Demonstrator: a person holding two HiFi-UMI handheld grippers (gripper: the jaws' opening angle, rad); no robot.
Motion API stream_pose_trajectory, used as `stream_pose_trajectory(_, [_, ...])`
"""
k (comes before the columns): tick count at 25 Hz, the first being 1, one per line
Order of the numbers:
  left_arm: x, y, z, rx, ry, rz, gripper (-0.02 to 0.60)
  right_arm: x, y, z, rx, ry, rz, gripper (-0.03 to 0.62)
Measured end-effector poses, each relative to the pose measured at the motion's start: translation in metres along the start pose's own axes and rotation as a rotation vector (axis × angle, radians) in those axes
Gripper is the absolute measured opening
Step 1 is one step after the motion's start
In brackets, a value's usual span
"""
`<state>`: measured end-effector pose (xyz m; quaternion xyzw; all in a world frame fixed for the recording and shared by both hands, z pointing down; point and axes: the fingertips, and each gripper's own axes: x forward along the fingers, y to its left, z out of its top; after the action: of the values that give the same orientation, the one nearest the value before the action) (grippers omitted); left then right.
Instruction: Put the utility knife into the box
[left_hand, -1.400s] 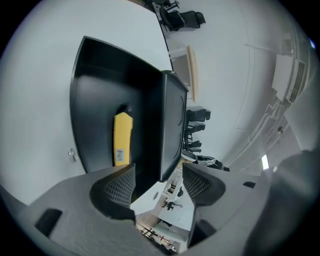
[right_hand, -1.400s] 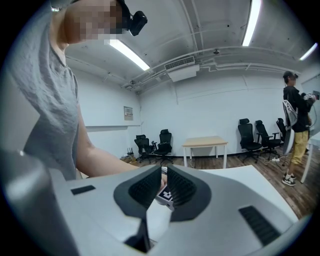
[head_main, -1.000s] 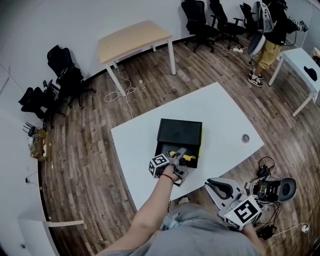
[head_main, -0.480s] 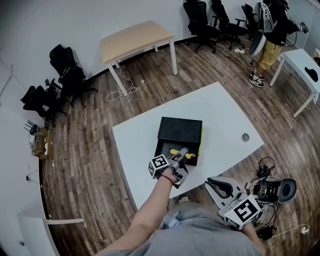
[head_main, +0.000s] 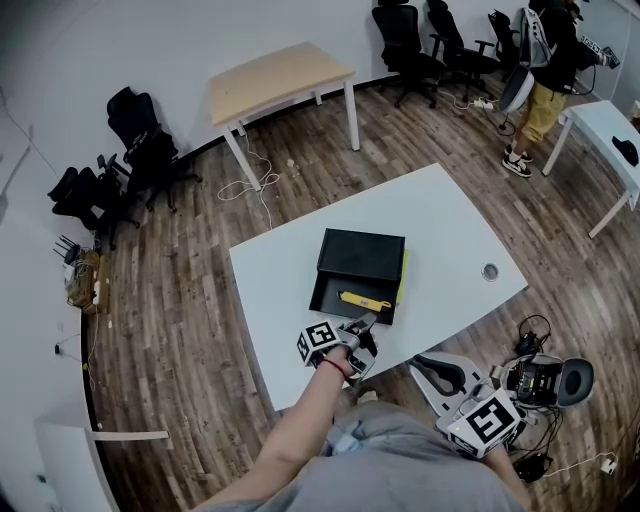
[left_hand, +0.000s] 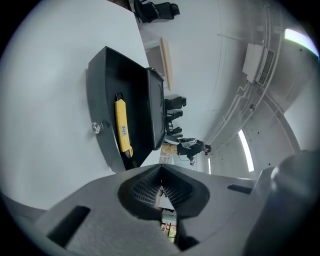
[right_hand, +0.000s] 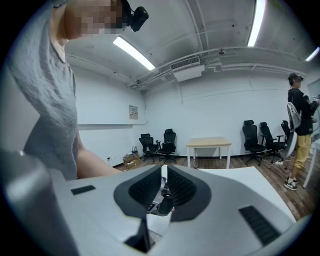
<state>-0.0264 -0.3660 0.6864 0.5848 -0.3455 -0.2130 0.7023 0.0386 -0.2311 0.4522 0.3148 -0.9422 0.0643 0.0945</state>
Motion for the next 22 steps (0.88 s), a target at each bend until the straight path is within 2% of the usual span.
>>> stream_pose_trajectory(9, [-0.008,-0.013,-0.021,0.018,0.003,-0.073,0.017,-0.015,0.012,-0.003,-0.013,0.001,0.018,0.032])
stream_pose_trajectory(14, [-0.015,-0.027,-0.042,0.042,0.055,-0.124,0.017,-0.018,0.019,-0.009,-0.024,0.007,0.032,0.032])
stream_pose_trajectory(16, [-0.018,-0.033,-0.052,0.115,0.090,-0.127,0.017,-0.019,0.021,-0.009,-0.026,0.005,0.035,0.032])
stream_pose_trajectory(22, [-0.037,-0.053,-0.076,0.423,0.148,-0.136,0.017,-0.024,0.027,-0.010,-0.030,0.002,0.046,0.032])
